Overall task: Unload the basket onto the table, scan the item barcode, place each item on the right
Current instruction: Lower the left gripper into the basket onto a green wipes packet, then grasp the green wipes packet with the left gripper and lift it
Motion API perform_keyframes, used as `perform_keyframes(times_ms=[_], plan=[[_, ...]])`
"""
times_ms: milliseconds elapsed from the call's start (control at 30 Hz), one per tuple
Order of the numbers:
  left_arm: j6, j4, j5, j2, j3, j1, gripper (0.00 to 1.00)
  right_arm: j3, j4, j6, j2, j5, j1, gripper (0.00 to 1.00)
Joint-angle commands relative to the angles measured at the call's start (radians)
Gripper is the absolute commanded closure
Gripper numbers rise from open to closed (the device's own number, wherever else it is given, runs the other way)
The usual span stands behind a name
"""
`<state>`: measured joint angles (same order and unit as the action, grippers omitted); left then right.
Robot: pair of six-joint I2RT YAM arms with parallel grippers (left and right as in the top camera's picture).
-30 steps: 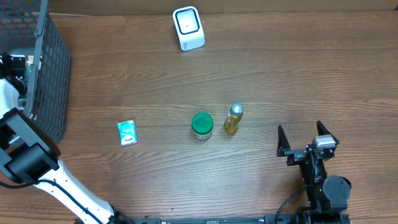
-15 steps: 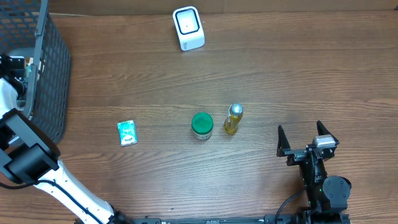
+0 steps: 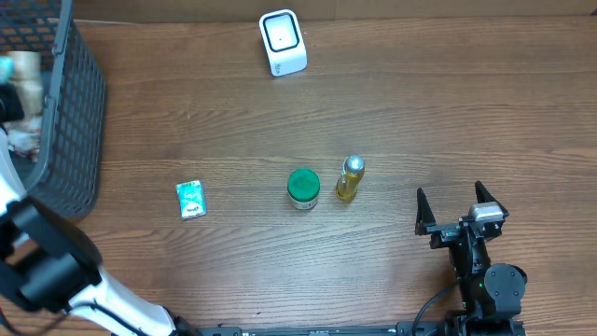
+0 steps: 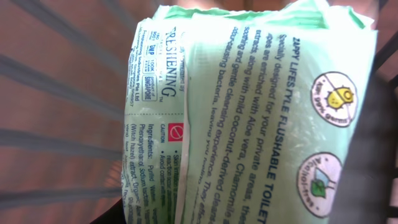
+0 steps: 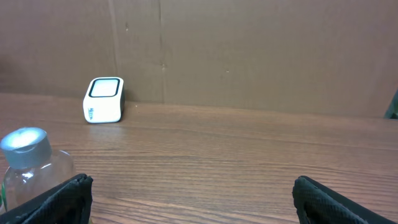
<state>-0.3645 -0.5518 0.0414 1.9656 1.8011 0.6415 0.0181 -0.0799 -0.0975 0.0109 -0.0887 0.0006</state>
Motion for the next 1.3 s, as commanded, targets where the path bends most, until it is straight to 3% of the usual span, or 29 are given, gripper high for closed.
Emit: perform_keyframes(times_ms=[0,233,400,567,667,767,933,1167,1267], plan=[[0.062,0.009,0.015,-0.142,0.008,-0.036,0.59,-0.010,0.003,-0.001,-0.008,0.008,-0.002,0.00],[0.135,-0.014,0.044,-0.317,0.008,-0.082,0.60,-0.010,0.003,-0.001,-0.008,0.008,-0.002,0.00],[0.292,-0.083,0.023,-0.430,0.008,-0.116,0.58,-0.010,0.003,-0.001,-0.008,0.008,-0.002,0.00],[0.473,-0.249,-0.055,-0.527,0.008,-0.199,0.55,-0.010,0.003,-0.001,-0.008,0.008,-0.002,0.00],[0.548,-0.413,-0.079,-0.555,0.008,-0.276,0.61,-0.010,0.003,-0.001,-0.008,0.008,-0.002,0.00],[0.583,-0.566,-0.080,-0.553,0.008,-0.359,0.73,-0.010,0.003,-0.001,-0.008,0.008,-0.002,0.00],[0.605,-0.704,-0.091,-0.534,-0.035,-0.500,0.75,-0.010,0.003,-0.001,-0.008,0.008,-0.002,0.00],[0.631,-0.696,-0.091,-0.533,-0.249,-0.681,0.74,-0.010,0.003,-0.001,-0.008,0.008,-0.002,0.00],[0.659,-0.672,-0.090,-0.533,-0.352,-0.748,0.79,-0.010,0.003,-0.001,-0.008,0.008,-0.002,0.00]])
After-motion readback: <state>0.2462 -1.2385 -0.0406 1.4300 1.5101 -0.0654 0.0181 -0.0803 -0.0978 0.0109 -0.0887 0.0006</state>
